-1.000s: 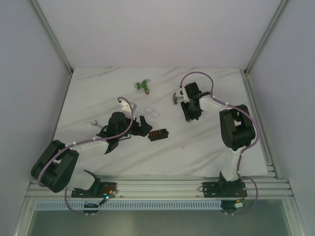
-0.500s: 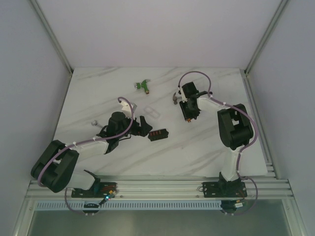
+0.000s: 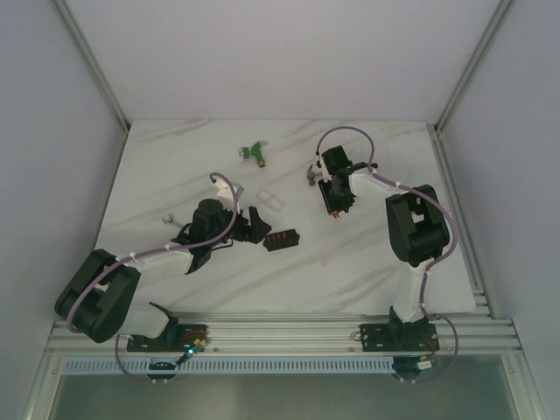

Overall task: Snap on the fuse box
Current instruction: Pick up the fuse from the center of the board.

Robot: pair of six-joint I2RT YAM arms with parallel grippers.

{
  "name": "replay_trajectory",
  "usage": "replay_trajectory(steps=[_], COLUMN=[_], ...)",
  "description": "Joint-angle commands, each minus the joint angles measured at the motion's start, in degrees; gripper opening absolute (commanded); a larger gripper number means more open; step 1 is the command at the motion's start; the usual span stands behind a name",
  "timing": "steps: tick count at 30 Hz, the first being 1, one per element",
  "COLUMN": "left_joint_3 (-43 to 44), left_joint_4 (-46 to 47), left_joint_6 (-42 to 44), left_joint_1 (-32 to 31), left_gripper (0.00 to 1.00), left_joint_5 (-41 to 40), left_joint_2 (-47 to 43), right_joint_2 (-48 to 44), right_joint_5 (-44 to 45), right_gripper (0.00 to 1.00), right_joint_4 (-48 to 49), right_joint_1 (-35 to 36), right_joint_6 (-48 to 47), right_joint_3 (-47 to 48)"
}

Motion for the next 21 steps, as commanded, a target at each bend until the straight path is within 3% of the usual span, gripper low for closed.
replay_trajectory(steps=[1,21], left_joint_3=[0.87,0.95], left_joint_4=[0.89,1.16], left_joint_6=[0.36,0.44], left_joint_1=[0.25,0.29], left_gripper=[0.99,0.99], left_joint_5=[1.31,2.19], left_joint_2=[-0.19,-0.21], right_joint_2=[2.11,4.40], right_joint_5=[-0.32,1.90], right_gripper=[0.37,0.37], right_joint_4=[-4.64,-5.43], right_joint_1=[0.27,0.28], right_joint_6=[-1.82,-0.31], right_joint_3=[-0.17,0.88])
